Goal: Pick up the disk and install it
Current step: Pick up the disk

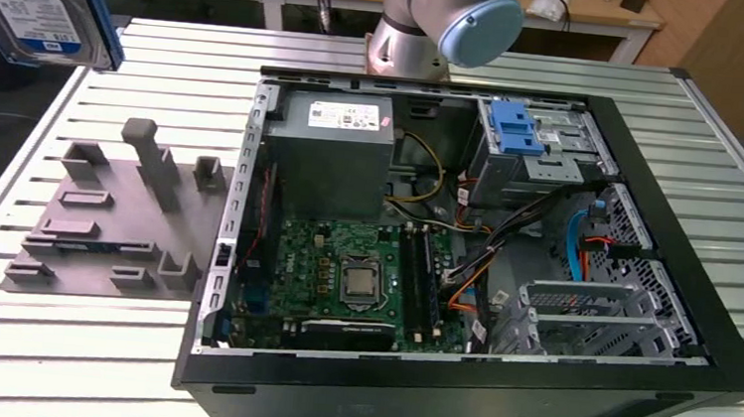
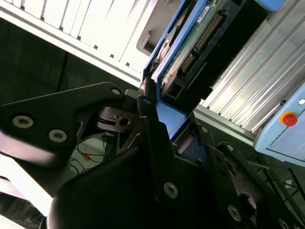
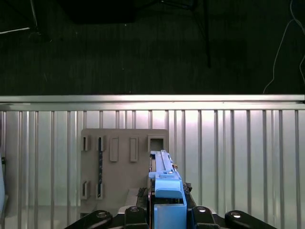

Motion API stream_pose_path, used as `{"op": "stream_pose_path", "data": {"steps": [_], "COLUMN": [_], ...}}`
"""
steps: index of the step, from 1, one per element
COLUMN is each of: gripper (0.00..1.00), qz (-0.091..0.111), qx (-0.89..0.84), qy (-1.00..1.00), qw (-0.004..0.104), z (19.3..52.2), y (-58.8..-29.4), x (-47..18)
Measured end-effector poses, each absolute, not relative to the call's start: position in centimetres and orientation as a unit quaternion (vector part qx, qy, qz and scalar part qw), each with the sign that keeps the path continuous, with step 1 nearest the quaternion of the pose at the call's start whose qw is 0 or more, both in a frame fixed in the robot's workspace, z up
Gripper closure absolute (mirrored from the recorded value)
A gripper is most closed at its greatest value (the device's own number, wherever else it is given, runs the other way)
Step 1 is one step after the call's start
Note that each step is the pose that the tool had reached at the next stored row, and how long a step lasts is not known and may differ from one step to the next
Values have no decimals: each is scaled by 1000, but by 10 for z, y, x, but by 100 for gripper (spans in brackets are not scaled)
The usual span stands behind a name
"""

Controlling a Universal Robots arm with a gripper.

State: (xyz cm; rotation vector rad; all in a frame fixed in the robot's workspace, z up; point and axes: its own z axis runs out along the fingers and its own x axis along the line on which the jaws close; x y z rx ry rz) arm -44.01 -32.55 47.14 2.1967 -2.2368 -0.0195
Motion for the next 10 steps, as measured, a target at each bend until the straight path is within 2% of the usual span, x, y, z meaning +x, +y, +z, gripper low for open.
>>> {"op": "stream_pose_path", "data": {"steps": [10], "gripper": [64], "qz": [-6], "qx": [701], "qy": [-713], "qw": [3], "z": [486], "y": [-325], "x": [-440]}}
